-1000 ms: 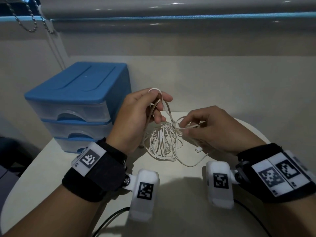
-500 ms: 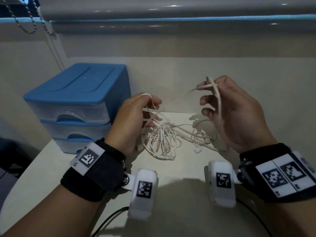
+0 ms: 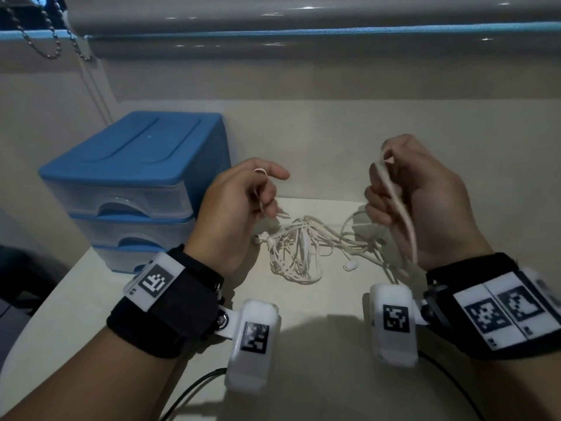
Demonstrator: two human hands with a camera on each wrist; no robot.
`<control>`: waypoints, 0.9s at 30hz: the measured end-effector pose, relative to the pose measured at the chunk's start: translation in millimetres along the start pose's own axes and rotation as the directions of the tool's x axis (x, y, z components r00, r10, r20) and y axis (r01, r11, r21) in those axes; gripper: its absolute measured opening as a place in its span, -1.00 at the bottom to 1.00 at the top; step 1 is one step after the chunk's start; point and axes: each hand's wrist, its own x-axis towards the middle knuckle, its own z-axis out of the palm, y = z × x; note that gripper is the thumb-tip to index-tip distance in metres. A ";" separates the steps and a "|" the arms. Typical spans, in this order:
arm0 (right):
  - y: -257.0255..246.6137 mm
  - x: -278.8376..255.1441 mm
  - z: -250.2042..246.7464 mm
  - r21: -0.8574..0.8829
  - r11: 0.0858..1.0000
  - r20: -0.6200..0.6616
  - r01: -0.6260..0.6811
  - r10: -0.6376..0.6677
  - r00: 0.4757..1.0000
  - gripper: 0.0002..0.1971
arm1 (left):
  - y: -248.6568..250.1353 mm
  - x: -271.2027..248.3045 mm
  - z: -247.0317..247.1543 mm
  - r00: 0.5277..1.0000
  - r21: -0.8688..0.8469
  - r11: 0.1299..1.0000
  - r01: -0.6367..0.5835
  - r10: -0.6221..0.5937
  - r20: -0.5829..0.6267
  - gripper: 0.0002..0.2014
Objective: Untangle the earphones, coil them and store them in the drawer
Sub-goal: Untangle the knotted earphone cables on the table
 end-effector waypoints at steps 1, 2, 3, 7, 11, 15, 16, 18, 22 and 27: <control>0.1 -1.0 0.6 -0.050 0.999 0.011 -0.018 0.019 1.000 -0.86 | -0.5 -0.2 -0.8 1.000 0.041 0.999 0.008 -0.009 0.010 -0.66; 0.2 -1.3 0.7 -0.110 0.994 0.025 -0.022 0.025 0.999 -0.90 | -0.7 -0.2 -1.6 1.000 0.104 0.995 0.009 -0.011 0.021 -0.66; -0.2 -2.0 1.7 -0.184 0.983 0.040 -0.015 0.023 0.999 -0.89 | -0.8 -0.4 -1.9 0.999 0.177 0.984 0.004 -0.010 0.032 -0.66; 1.4 -7.1 8.7 -0.517 0.849 0.141 0.108 -0.041 0.989 -0.72 | 2.1 -4.0 0.3 0.988 0.442 0.896 -0.039 -0.032 0.150 -0.81; 5.7 -11.2 7.9 -0.628 0.775 0.192 0.066 0.072 0.979 -0.80 | -3.3 -6.5 -0.6 0.933 0.516 0.854 -0.062 -0.134 0.335 -0.87; 10.5 -8.2 3.1 -0.765 0.644 0.170 -0.015 0.224 0.960 -0.87 | -4.9 -6.3 -1.0 0.935 0.580 0.813 -0.055 -0.162 0.317 -0.88; 11.0 -7.5 1.9 -0.793 0.609 0.171 -0.015 0.247 0.954 -0.90 | -4.8 -5.8 -0.1 0.940 0.593 0.804 -0.046 -0.167 0.298 -0.93; 11.8 -8.1 0.9 -0.819 0.574 0.194 -0.008 0.290 0.937 -0.93 | -4.5 -5.5 1.8 0.944 0.583 0.812 -0.019 -0.178 0.279 -0.95; 11.5 -8.3 -0.4 -0.821 0.571 0.244 0.002 0.349 0.905 -0.88 | -6.0 -5.1 0.6 0.934 0.613 0.789 -0.049 -0.181 0.308 -0.70; 9.9 -8.7 0.8 -0.743 0.667 0.299 0.053 0.260 0.918 -0.90 | -5.3 -5.7 -0.8 0.923 0.636 0.761 -0.128 -0.143 0.356 -0.69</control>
